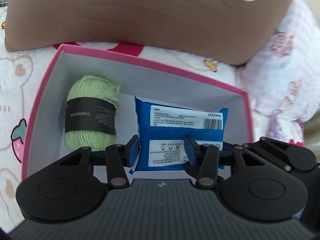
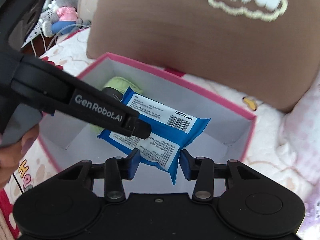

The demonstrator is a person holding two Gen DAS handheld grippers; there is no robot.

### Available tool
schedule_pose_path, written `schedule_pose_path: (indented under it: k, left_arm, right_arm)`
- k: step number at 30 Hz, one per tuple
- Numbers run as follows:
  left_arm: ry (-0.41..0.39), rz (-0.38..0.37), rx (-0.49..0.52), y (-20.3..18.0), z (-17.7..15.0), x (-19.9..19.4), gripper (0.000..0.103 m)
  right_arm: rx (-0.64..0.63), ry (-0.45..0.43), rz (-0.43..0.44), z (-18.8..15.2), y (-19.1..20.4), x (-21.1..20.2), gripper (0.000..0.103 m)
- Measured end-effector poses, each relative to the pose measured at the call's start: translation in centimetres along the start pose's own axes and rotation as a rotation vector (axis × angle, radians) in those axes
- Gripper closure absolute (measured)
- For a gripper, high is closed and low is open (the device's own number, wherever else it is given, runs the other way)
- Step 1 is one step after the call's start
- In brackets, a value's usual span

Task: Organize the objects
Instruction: 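Lower the wet-wipe pack into the pink box beside the yarn ball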

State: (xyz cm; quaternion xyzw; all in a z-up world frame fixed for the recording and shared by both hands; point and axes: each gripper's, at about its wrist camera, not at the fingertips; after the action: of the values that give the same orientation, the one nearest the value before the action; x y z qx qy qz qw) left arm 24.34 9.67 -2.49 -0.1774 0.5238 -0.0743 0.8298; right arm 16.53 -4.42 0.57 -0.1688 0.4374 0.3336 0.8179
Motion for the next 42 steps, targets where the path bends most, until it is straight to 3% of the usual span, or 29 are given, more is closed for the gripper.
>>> schedule_pose_path:
  k: [6,9,14,21,25,33,35,37,42]
  left_arm:
    - [0.037,0.040,-0.064,1.6,1.4,2.5,0.062]
    - [0.072,0.054,-0.056,1.5,1.8,3.5,0.063]
    - [0.033,0.088,0.010,0.7,1.6,3.6,0.063]
    - [0.056,0.105,0.016,1.0,1.3,4.3,0.063]
    - [0.082,0.074,-0.030,1.6,2.0,5.1,0.063]
    - [0.025,0.086,-0.071,2.2,1.7,5.0,0.063]
    - [0.019,0.099,-0.068,2.1,1.6,4.8,0.063]
    - [0.021,0.114,-0.036,1.7,1.5,4.5,0.062]
    - [0.004,0.131,-0.014,1.4,1.5,3.6,0.060]
  right_arm:
    - [0.172,0.094,0.082,1.6,-2.3,3.6,0.055]
    - [0.184,0.093,0.065,2.0,-2.6,4.3,0.055]
    - [0.219,0.114,0.076,2.8,-3.7,5.5,0.055]
    - [0.258,0.106,0.023,2.4,-2.6,6.0,0.057]
    - [0.281,0.116,0.023,2.7,-3.5,6.5,0.058]
    - [0.321,0.139,0.053,2.2,-3.9,7.5,0.060]
    - [0.326,0.145,0.053,2.2,-4.0,7.7,0.063]
    - [0.329,0.160,0.041,2.3,-4.0,8.0,0.073]
    - [0.337,0.162,0.030,2.3,-3.8,8.2,0.073]
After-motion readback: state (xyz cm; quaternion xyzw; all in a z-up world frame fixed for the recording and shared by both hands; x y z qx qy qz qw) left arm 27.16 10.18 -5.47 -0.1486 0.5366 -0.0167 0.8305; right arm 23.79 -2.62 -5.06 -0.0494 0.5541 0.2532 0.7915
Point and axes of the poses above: each gripper's, at about its wrist camera, not at the fingertips, and x roughly the way its jaws point, y to its left, z to its top, and after that the axes turned 1 degree about -z, right-handed
